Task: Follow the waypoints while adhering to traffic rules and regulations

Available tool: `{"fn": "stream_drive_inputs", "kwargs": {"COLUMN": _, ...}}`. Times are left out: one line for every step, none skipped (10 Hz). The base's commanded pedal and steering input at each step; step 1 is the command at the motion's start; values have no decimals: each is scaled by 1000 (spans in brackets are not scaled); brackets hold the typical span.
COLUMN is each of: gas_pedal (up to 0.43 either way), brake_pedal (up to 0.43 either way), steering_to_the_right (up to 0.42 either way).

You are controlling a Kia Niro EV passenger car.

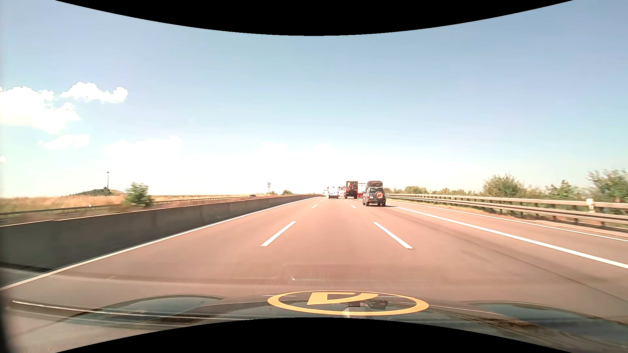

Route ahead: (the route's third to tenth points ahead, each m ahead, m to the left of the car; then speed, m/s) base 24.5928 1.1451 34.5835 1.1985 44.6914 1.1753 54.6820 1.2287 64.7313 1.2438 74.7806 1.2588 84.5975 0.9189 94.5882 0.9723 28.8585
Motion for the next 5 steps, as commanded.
{"fn": "stream_drive_inputs", "kwargs": {"gas_pedal": 339, "brake_pedal": 0, "steering_to_the_right": -1}}
{"fn": "stream_drive_inputs", "kwargs": {"gas_pedal": 339, "brake_pedal": 0, "steering_to_the_right": -2}}
{"fn": "stream_drive_inputs", "kwargs": {"gas_pedal": 339, "brake_pedal": 0, "steering_to_the_right": -2}}
{"fn": "stream_drive_inputs", "kwargs": {"gas_pedal": 339, "brake_pedal": 0, "steering_to_the_right": -2}}
{"fn": "stream_drive_inputs", "kwargs": {"gas_pedal": 331, "brake_pedal": 0, "steering_to_the_right": -1}}
